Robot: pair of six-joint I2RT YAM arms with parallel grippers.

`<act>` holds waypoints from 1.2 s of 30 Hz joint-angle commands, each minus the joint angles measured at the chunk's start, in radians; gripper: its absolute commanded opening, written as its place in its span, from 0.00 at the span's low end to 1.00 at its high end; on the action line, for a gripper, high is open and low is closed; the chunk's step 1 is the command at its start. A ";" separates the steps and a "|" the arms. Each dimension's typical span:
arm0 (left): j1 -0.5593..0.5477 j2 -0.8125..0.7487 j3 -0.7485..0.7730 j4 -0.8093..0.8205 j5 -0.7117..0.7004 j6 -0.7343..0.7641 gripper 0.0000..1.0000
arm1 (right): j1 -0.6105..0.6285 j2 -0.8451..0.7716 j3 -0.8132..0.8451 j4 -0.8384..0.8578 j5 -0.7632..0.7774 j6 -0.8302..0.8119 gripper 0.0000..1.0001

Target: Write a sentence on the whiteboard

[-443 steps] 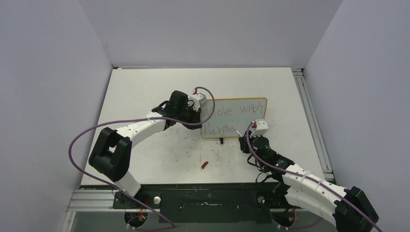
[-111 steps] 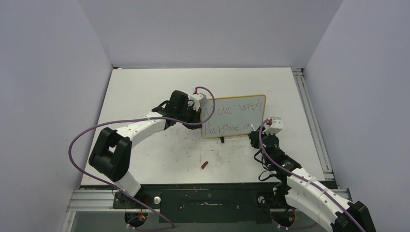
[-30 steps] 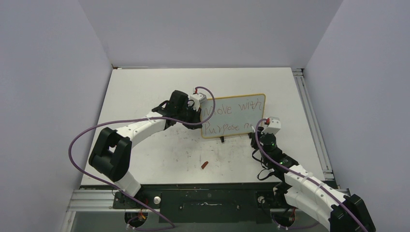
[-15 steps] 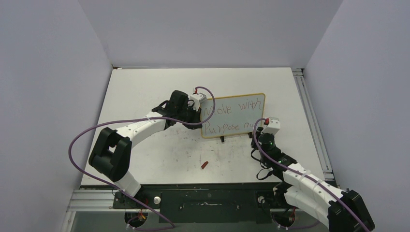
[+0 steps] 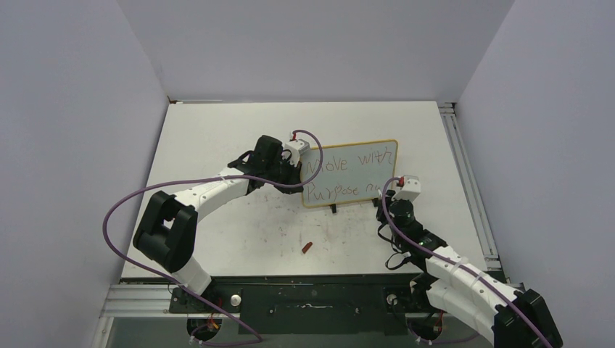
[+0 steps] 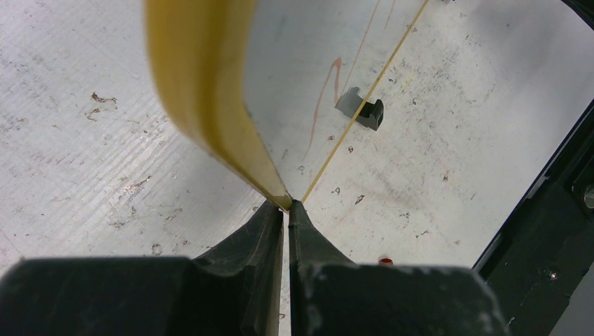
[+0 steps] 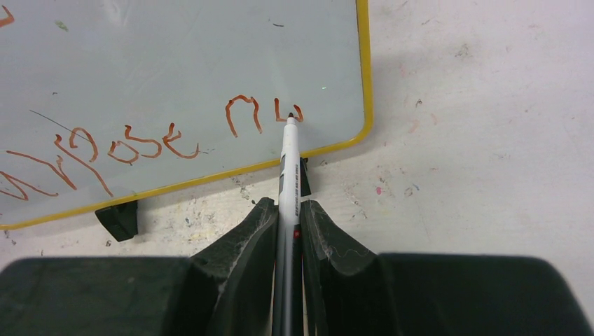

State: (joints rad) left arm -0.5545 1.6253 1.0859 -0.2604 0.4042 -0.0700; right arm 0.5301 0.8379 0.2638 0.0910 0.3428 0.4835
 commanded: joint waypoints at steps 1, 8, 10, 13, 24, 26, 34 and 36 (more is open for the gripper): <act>0.004 -0.048 0.057 0.022 0.019 0.006 0.00 | -0.005 -0.026 0.015 0.043 0.011 0.002 0.05; 0.004 -0.050 0.056 0.021 0.019 0.006 0.00 | -0.005 -0.014 0.018 0.045 0.022 0.006 0.05; 0.004 -0.050 0.055 0.022 0.021 0.006 0.00 | -0.005 -0.018 0.014 0.052 0.016 0.001 0.05; 0.004 -0.050 0.056 0.021 0.020 0.006 0.00 | -0.005 -0.029 0.007 0.064 0.006 -0.007 0.05; 0.004 -0.050 0.056 0.021 0.019 0.006 0.00 | -0.005 -0.013 0.011 0.076 -0.031 -0.025 0.05; 0.004 -0.051 0.056 0.021 0.020 0.006 0.00 | -0.005 -0.014 0.012 0.074 -0.029 -0.025 0.05; 0.005 -0.056 0.054 0.021 0.016 0.007 0.00 | -0.005 -0.150 -0.005 0.016 0.021 -0.012 0.05; 0.007 -0.053 0.055 0.021 0.014 0.007 0.00 | -0.006 -0.208 -0.006 -0.011 0.034 -0.010 0.05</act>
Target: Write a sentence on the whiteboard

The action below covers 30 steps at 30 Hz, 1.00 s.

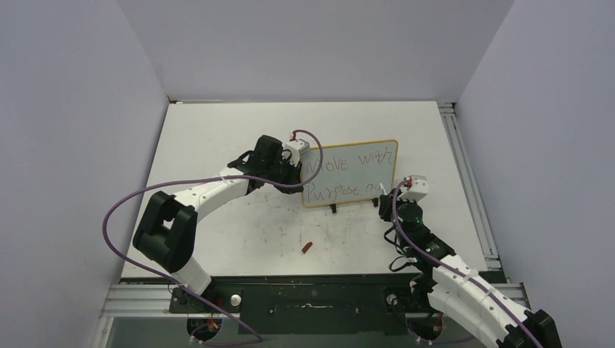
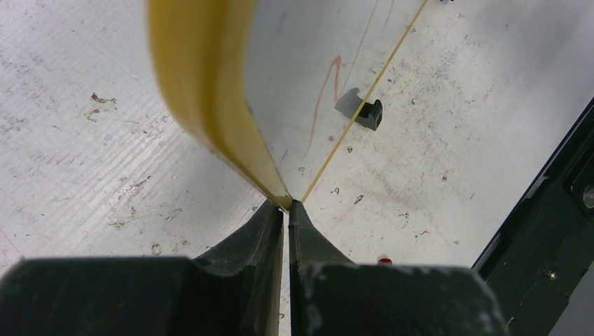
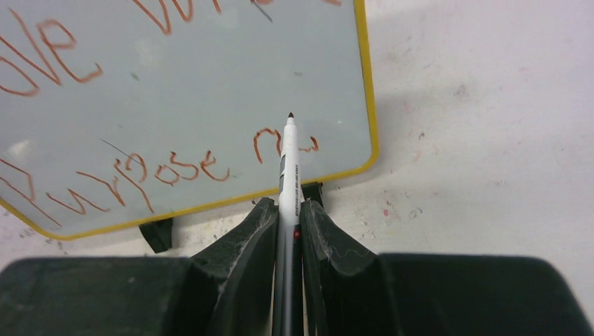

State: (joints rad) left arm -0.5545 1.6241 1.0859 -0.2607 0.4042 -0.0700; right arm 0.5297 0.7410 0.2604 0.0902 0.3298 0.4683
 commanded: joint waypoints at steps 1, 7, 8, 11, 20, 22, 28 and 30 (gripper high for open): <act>0.007 -0.050 0.055 0.021 0.015 0.007 0.00 | -0.005 -0.125 -0.002 -0.020 0.054 0.007 0.05; 0.010 -0.050 0.054 0.020 0.016 0.007 0.00 | -0.008 -0.032 0.014 -0.016 0.068 0.034 0.05; 0.010 -0.052 0.055 0.020 0.016 0.007 0.00 | -0.009 -0.017 0.013 -0.007 0.057 0.027 0.05; 0.010 -0.050 0.054 0.020 0.016 0.007 0.00 | -0.010 -0.007 0.008 0.013 0.022 0.012 0.05; 0.011 -0.047 0.056 0.020 0.017 0.007 0.00 | -0.046 0.010 0.002 0.041 -0.045 -0.001 0.05; 0.011 -0.047 0.056 0.021 0.016 0.007 0.00 | -0.055 0.024 0.005 0.048 -0.059 -0.005 0.05; 0.011 -0.041 0.058 0.021 0.021 0.007 0.00 | -0.067 0.030 0.003 0.055 -0.082 -0.010 0.05; 0.011 -0.041 0.059 0.022 0.021 0.007 0.00 | -0.069 0.039 0.005 0.060 -0.087 -0.011 0.05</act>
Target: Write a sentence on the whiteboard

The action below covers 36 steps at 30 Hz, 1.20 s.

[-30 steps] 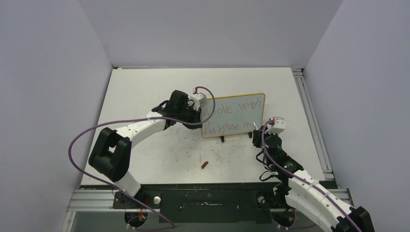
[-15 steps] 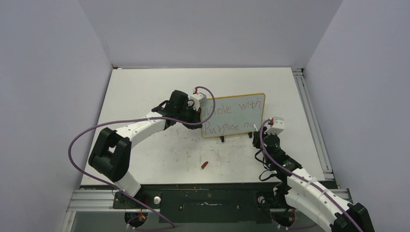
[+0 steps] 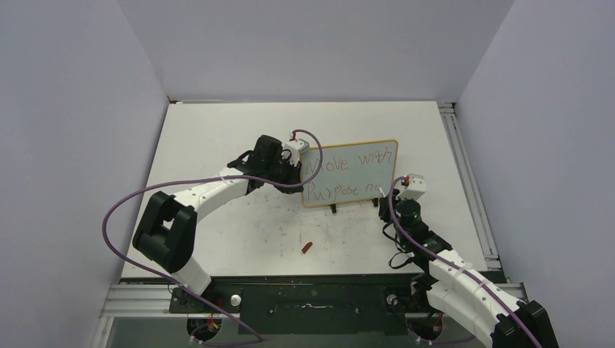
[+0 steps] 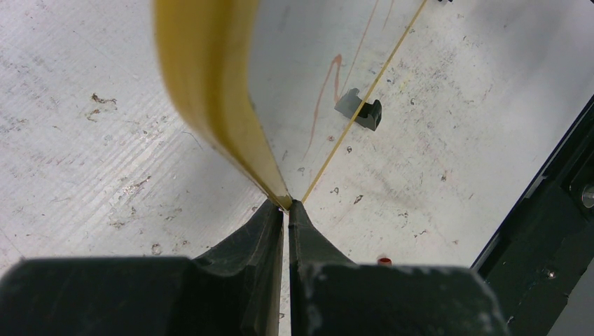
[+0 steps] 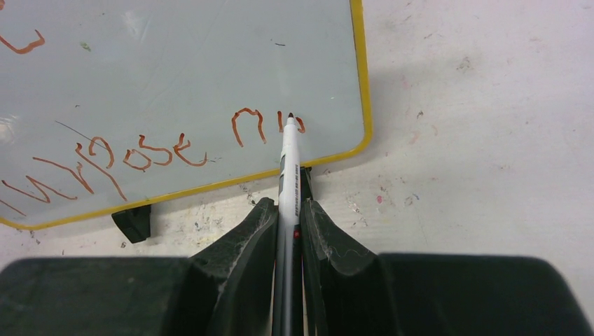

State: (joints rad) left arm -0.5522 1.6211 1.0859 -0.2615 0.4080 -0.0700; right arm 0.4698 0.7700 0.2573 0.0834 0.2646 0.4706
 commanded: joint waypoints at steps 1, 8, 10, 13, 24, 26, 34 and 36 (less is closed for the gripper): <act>0.009 -0.038 0.060 0.023 0.017 0.007 0.00 | -0.010 0.016 0.009 0.070 -0.026 -0.015 0.05; 0.010 -0.036 0.058 0.022 0.017 0.007 0.00 | -0.014 0.040 0.013 0.093 -0.032 -0.032 0.05; 0.011 -0.036 0.058 0.022 0.017 0.007 0.00 | -0.014 0.041 0.014 0.096 -0.035 -0.032 0.05; 0.011 -0.033 0.059 0.023 0.018 0.007 0.00 | -0.015 0.043 0.012 0.101 -0.039 -0.034 0.05; 0.011 -0.029 0.058 0.022 0.016 0.007 0.00 | -0.020 0.066 0.023 0.087 0.003 -0.018 0.05; 0.011 -0.029 0.058 0.022 0.016 0.007 0.00 | -0.022 0.065 0.022 0.084 0.011 -0.013 0.05; 0.011 -0.032 0.059 0.021 0.014 0.009 0.00 | -0.029 0.073 0.026 0.078 0.017 -0.006 0.05; 0.012 -0.031 0.059 0.021 0.014 0.009 0.00 | -0.030 0.079 0.028 0.078 0.012 -0.007 0.05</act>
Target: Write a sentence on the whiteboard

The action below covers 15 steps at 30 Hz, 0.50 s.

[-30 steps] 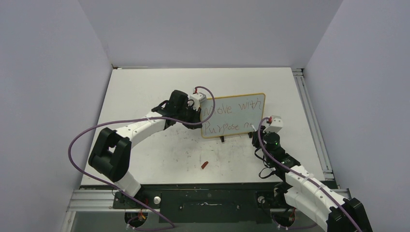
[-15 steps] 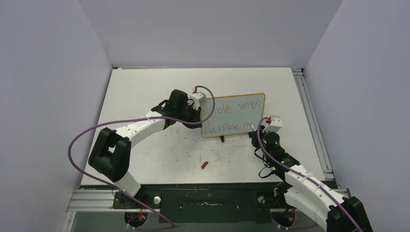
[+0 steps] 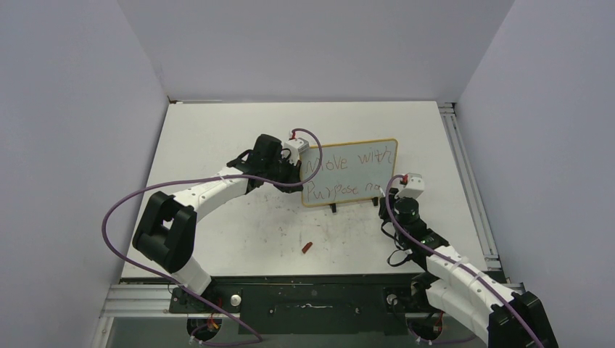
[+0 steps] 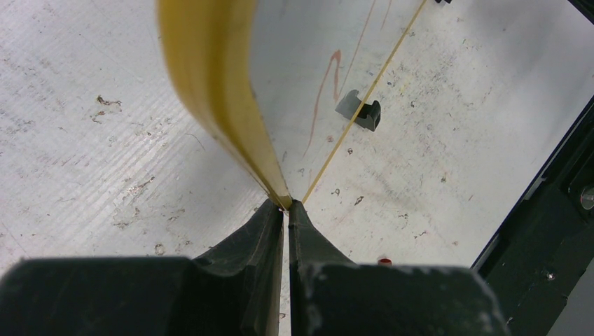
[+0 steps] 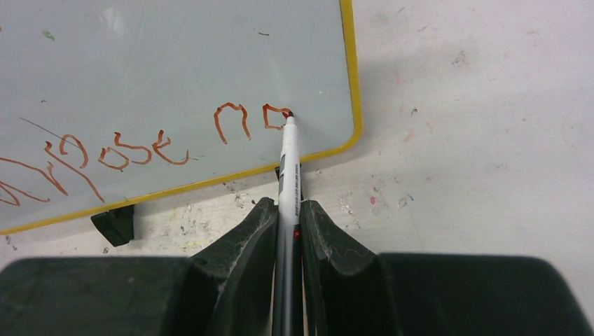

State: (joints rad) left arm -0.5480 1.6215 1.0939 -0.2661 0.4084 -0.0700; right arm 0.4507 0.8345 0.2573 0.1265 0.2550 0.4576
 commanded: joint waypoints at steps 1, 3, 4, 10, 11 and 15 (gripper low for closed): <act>0.008 -0.031 0.051 0.025 0.015 0.009 0.00 | -0.011 0.014 0.029 0.035 0.017 0.003 0.05; 0.008 -0.032 0.052 0.027 0.016 0.009 0.00 | -0.011 0.012 0.030 0.034 0.009 -0.001 0.05; 0.008 -0.032 0.052 0.026 0.015 0.009 0.00 | -0.010 0.008 0.030 0.033 0.003 -0.004 0.05; 0.008 -0.035 0.051 0.027 0.014 0.008 0.00 | -0.010 -0.107 -0.007 0.025 0.006 -0.002 0.05; 0.008 -0.035 0.051 0.025 0.015 0.008 0.00 | -0.010 -0.124 -0.015 0.021 0.012 -0.001 0.05; 0.008 -0.035 0.050 0.026 0.016 0.007 0.00 | -0.010 -0.122 -0.014 0.024 0.019 0.002 0.05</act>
State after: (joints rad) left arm -0.5480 1.6215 1.0939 -0.2661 0.4084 -0.0700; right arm 0.4454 0.7120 0.2466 0.1188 0.2550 0.4572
